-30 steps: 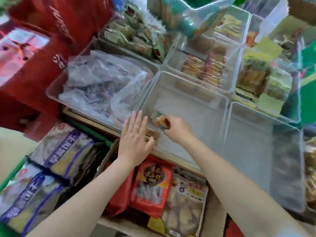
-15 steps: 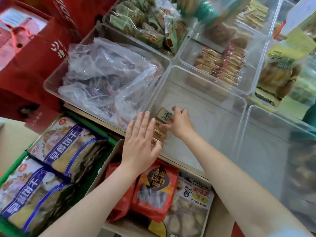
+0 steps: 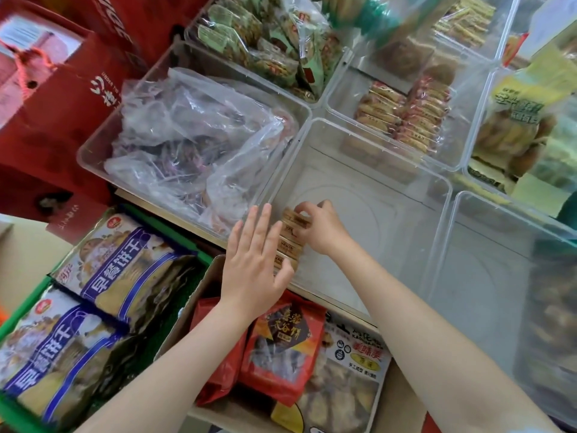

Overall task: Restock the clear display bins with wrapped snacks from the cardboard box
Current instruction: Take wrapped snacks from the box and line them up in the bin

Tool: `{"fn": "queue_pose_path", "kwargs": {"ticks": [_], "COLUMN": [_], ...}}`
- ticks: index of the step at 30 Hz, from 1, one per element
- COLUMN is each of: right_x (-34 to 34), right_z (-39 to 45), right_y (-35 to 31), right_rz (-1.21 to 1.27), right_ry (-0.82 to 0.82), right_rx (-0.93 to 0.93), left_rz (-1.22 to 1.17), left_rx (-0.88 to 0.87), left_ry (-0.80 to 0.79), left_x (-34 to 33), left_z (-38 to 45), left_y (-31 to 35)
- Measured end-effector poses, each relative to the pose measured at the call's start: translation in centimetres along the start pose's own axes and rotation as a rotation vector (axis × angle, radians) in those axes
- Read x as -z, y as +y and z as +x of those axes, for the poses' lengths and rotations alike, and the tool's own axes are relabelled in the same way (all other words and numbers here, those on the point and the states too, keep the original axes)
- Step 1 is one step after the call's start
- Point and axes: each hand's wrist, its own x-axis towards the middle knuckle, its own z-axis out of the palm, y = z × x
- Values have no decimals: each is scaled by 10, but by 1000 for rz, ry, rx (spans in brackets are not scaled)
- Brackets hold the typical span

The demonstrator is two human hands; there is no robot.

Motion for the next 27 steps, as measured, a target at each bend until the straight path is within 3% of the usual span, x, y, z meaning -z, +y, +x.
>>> {"fn": "queue_pose_path", "kwargs": {"ticks": [11,19,27], "right_x": [-37,-23,18], "right_z": [-12,-29,-124], "right_y": [-1,3,45], "right_rz": [130,218,271], "right_ry": [0,-38,34], "right_rx": [-39,-58,-14], "left_rz": [-38,3,27], "left_rx": [5,-10,24], "left_ry": [14,-102,-303], "left_x": [-1,2,35], "left_z": [-1,-1,-2], "left_y": [0,-3,10]}}
